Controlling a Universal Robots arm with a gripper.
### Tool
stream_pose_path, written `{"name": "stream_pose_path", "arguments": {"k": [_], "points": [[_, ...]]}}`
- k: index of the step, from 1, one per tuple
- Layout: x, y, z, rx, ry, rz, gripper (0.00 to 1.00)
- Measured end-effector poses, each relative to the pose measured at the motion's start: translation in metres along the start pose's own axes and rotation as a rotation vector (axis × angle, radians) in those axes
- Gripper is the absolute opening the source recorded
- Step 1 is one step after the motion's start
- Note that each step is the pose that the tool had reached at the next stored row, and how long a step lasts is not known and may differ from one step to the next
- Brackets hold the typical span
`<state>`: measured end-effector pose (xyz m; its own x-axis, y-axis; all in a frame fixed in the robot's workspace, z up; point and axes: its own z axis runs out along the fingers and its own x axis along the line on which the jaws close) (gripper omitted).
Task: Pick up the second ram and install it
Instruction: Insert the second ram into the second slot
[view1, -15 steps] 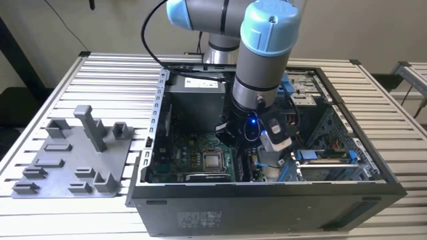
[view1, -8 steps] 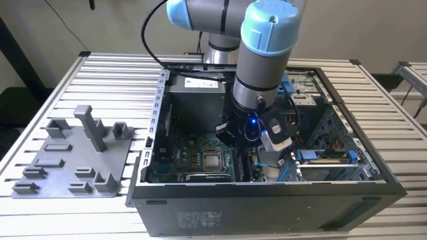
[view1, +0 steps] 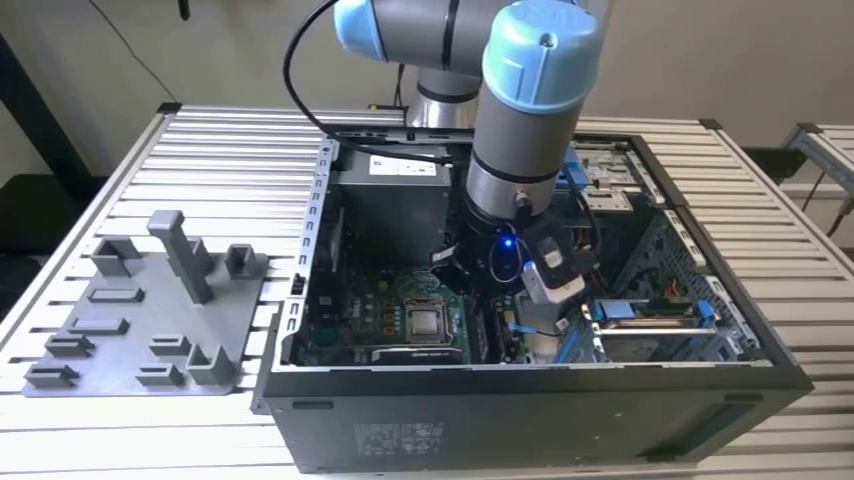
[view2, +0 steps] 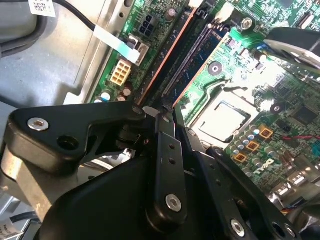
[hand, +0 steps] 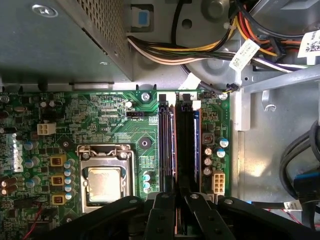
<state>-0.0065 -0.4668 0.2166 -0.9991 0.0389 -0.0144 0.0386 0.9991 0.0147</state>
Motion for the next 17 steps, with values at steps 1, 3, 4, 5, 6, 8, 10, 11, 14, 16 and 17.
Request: {"name": "stream_pose_path", "arguments": {"k": [1,3,4,5,6,8,10,11,14,16,17], "points": [[0.0000,0.0000,0.0006,-0.0003,-0.0001,0.000,0.14],[0.0000,0.0000,0.0017,-0.0009,0.0000,0.000,0.14],[0.0000,0.0000,0.0023,-0.0012,0.0001,0.000,0.14],[0.0000,-0.0001,0.0029,-0.0013,0.0002,0.000,0.14],[0.0000,-0.0001,0.0030,-0.0013,0.0003,0.000,0.14],[0.0000,0.0000,0.0031,-0.0013,0.0003,0.000,0.14],[0.0000,0.0000,0.0033,-0.0016,0.0002,0.000,0.14],[0.0000,0.0000,0.0033,-0.0018,0.0002,0.000,0.14],[-0.0001,0.0003,0.0039,-0.0037,-0.0003,0.000,0.16],[-0.0001,0.0002,0.0037,-0.0024,0.0000,0.000,0.16],[-0.0002,0.0000,0.0034,-0.0016,0.0002,0.000,0.22]]}}
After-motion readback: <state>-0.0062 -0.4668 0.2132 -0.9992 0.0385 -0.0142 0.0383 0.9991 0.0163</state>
